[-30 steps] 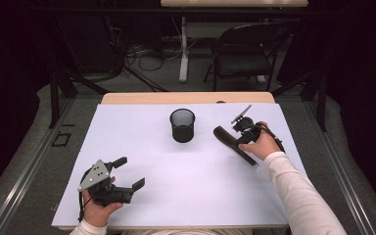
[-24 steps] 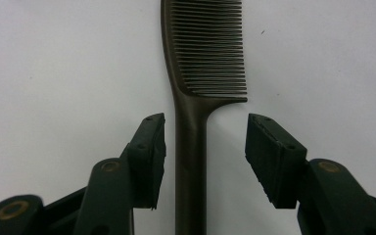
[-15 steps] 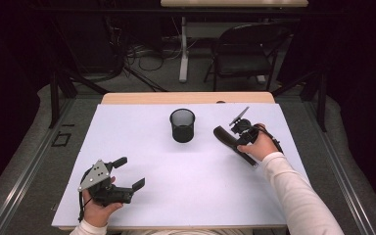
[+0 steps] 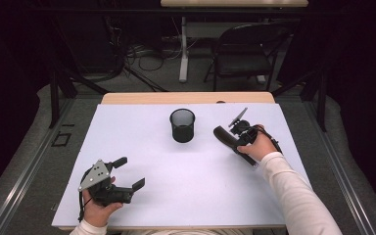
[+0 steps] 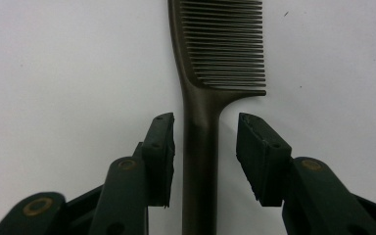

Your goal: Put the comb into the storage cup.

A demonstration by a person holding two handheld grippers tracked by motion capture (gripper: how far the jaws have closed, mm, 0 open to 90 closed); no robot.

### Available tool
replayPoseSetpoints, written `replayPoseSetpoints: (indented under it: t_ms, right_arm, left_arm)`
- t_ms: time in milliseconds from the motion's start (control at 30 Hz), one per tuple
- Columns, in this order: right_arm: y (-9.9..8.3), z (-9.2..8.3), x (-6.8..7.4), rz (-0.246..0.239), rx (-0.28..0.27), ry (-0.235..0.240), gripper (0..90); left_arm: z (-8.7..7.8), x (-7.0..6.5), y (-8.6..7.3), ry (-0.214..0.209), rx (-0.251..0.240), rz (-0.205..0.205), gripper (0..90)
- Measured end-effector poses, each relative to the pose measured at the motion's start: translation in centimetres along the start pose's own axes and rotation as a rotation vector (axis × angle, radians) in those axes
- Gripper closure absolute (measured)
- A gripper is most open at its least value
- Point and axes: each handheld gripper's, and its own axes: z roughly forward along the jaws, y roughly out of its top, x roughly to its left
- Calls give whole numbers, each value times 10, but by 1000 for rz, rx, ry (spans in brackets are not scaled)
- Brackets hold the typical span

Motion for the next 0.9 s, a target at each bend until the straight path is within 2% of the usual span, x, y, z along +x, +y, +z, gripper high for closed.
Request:
replayPoseSetpoints:
  t_ms: [33,100,133,167,200,267,433,467,500,533,600,633,667,767,800,833,867,900]
  right_arm:
    - [1,-1,0,-1,31,-7,592]
    - [1,0,-2,-22,29,-4,600]
    - [1,0,0,2,51,-7,604]
    - [0,1,0,6,39,-1,609]
    - [1,2,-1,-10,37,2,611]
    - [0,2,0,4,49,3,616]
    - [1,0,-1,-24,97,-6,624]
    - [1,0,-1,-24,101,-6,626]
    - [-1,3,0,-2,56,8,629]
    - [-1,3,0,5,63,8,634]
    - [-1,2,-2,-17,83,5,639]
    - [-3,4,-1,10,62,15,640]
    - [-3,5,-2,0,65,12,644]
    - [-4,4,-3,8,103,9,651]
    - [-4,5,-4,-5,102,9,653]
    - [-7,10,-3,7,26,27,656]
    - [-8,12,-2,33,-6,37,660]
    - [-8,12,-1,43,-2,37,664]
  left_arm:
    - [0,0,0,0,0,1,19]
    - [0,0,0,-1,0,0,19]
    - [0,0,0,-2,-3,2,19]
    - [0,-1,0,-2,-1,0,19]
    - [0,-1,0,-2,-1,0,19]
    - [0,0,0,-1,-4,0,19]
    - [0,0,0,-1,-4,-1,19]
    - [0,0,0,-2,1,3,19]
    - [0,-1,0,-2,-1,0,19]
    - [1,-1,0,-3,-2,-2,19]
    - [0,-1,0,-3,0,0,19]
    - [0,0,0,-2,0,0,19]
    - [0,0,0,-2,2,3,19]
    - [0,0,0,-1,1,2,19]
    - [1,0,0,-2,1,2,19]
    - [1,0,0,-2,2,2,19]
    - [1,0,0,-2,2,3,19]
    - [1,0,0,-2,2,3,19]
